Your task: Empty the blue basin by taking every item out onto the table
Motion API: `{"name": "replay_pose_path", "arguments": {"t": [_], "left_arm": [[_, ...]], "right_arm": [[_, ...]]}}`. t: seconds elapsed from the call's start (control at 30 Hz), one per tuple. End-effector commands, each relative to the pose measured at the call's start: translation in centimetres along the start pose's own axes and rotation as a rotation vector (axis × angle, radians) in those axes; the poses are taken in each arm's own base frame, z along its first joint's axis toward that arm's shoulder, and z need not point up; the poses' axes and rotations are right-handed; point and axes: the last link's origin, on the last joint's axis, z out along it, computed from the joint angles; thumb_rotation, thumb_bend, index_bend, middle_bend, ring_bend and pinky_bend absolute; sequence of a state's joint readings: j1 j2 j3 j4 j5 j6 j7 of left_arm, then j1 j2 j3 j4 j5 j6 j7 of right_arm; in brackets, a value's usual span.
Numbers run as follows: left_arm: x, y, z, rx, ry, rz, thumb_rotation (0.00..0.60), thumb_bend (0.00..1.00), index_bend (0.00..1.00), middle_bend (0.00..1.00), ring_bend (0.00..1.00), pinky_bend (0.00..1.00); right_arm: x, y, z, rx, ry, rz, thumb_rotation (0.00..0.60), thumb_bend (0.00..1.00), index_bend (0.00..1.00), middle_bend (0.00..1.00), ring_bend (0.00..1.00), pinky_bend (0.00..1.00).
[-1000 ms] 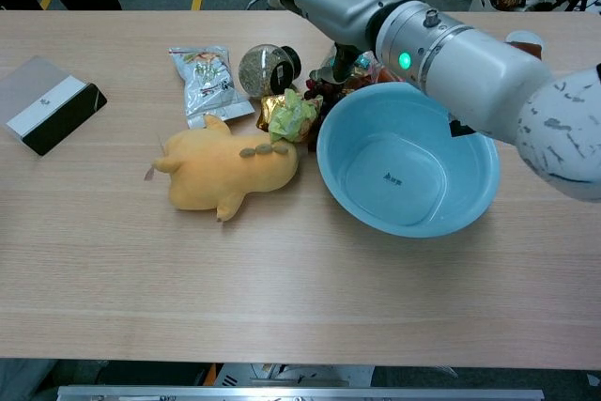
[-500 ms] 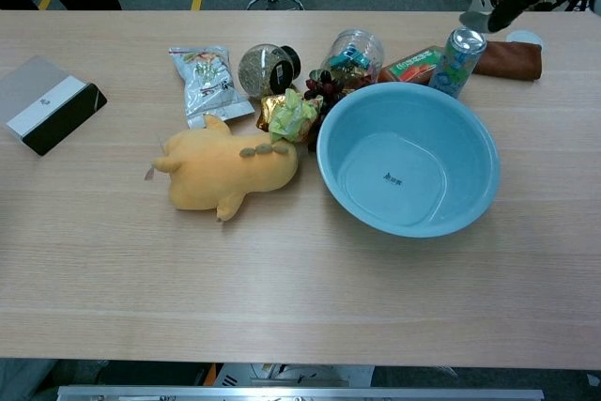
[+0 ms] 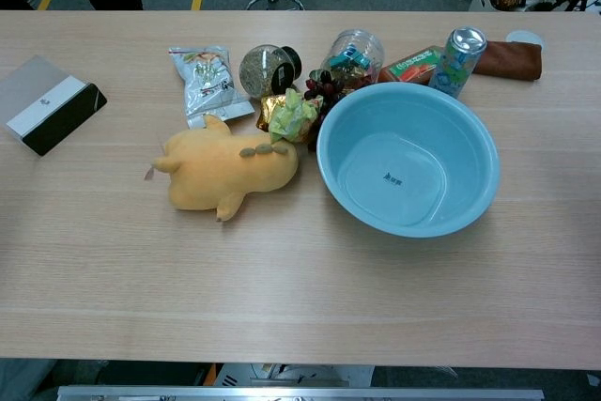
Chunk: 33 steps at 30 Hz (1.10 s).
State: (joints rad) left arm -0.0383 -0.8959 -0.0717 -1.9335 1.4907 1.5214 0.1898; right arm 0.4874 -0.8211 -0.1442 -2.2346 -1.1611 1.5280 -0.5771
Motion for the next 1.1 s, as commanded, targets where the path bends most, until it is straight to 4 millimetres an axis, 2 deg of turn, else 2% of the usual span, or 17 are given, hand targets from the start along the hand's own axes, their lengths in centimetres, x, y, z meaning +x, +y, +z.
{"name": "replay_pose_path", "arguments": {"t": [0.03, 0.37, 1.1], "left_arm": [[0.0, 0.2, 0.0, -0.004, -0.003, 0.005, 0.6, 0.34, 0.34, 0.36, 0.29, 0.25], [-0.2, 0.4, -0.1, -0.004, -0.006, 0.004, 0.6, 0.34, 0.34, 0.36, 0.29, 0.25], [-0.3, -0.7, 0.0, 0.005, -0.02, 0.011, 0.6, 0.34, 0.34, 0.36, 0.29, 0.25]], "right_arm": [[0.1, 1.1, -1.5, -0.032, 0.018, 0.006, 0.6, 0.26, 0.21, 0.32, 0.24, 0.39], [0.0, 2.1, -3.3, -0.069, 0.03, 0.019, 0.6, 0.26, 0.21, 0.32, 0.24, 0.39], [0.3, 1.6, -4.5, -0.086, 0.048, 0.021, 0.6, 0.26, 0.21, 0.32, 0.24, 0.39]]}}
